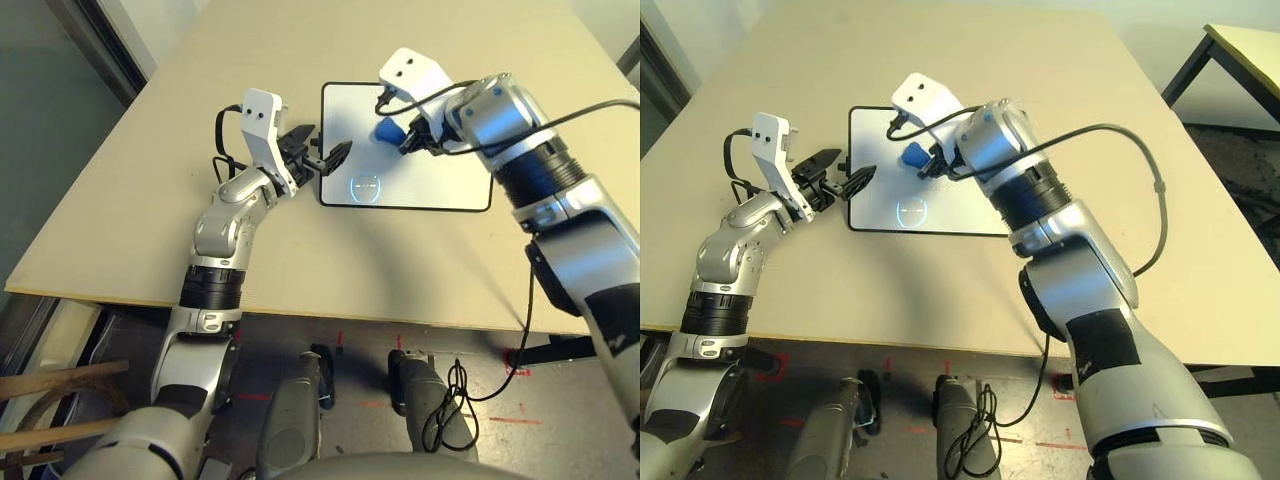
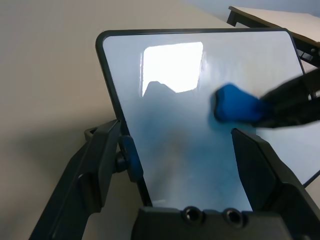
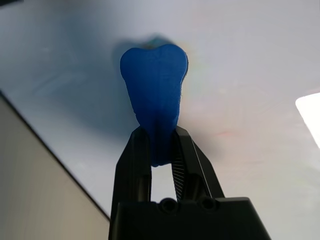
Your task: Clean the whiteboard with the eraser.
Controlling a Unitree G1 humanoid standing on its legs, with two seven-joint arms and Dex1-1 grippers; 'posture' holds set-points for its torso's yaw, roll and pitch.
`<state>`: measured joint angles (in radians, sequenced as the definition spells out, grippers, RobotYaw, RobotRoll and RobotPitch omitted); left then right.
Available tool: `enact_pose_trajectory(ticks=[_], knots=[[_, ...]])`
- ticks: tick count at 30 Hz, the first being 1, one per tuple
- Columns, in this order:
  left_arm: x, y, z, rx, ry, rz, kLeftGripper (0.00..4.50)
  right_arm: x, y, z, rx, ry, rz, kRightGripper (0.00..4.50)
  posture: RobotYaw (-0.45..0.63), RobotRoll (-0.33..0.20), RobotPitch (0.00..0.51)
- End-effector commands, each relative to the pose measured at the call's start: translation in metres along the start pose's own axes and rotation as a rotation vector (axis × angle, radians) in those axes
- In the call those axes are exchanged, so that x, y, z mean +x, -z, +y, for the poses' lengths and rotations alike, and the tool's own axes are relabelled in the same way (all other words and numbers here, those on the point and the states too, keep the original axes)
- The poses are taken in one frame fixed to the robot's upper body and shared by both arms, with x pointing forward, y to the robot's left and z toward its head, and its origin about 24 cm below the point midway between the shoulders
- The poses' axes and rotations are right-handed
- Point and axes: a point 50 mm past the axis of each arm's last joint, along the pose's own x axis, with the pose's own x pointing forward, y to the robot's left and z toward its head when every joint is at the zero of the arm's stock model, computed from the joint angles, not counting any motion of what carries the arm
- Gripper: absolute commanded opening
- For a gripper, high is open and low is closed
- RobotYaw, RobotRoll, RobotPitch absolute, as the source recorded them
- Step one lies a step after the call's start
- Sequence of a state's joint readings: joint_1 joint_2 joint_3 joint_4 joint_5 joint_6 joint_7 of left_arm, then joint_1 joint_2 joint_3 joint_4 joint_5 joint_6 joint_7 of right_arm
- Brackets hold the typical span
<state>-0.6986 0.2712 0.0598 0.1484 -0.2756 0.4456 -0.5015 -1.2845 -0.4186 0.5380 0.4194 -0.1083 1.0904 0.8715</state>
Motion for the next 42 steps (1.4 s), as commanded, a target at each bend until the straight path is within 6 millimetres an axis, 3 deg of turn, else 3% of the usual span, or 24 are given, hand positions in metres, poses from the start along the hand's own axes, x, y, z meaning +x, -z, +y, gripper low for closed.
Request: enact_pose_trajectory(ticks=[1, 12, 16, 28, 33, 42], knots=[[-0.001, 0.003, -0.004, -0.007, 0.011, 0.008, 4.5, 0.006, 0.01, 0.008, -0.012, -0.029, 0.059, 0.49, 0.05, 0.0, 0.223], [-0.001, 0.005, -0.006, -0.015, 0.01, 0.007, 4.5, -0.005, -0.026, -0.019, -0.007, 0.068, -0.04, 0.49, 0.05, 0.0, 0.226], [-0.002, 0.006, -0.006, -0.018, 0.007, 0.007, 4.5, -0.004, -0.029, -0.021, -0.012, 0.077, -0.044, 0.49, 0.05, 0.0, 0.228], [-0.003, 0.006, -0.006, -0.021, 0.0, 0.007, 4.5, 0.009, 0.011, 0.008, -0.055, -0.051, 0.095, 0.49, 0.05, 0.0, 0.233], [-0.003, 0.006, -0.007, -0.022, 0.003, 0.009, 4.5, 0.006, 0.018, 0.009, -0.063, -0.056, 0.117, 0.49, 0.05, 0.0, 0.233], [-0.002, 0.007, -0.008, -0.023, 0.011, 0.012, 4.5, -0.011, -0.004, -0.038, 0.005, 0.114, 0.037, 0.48, 0.04, 0.0, 0.231]])
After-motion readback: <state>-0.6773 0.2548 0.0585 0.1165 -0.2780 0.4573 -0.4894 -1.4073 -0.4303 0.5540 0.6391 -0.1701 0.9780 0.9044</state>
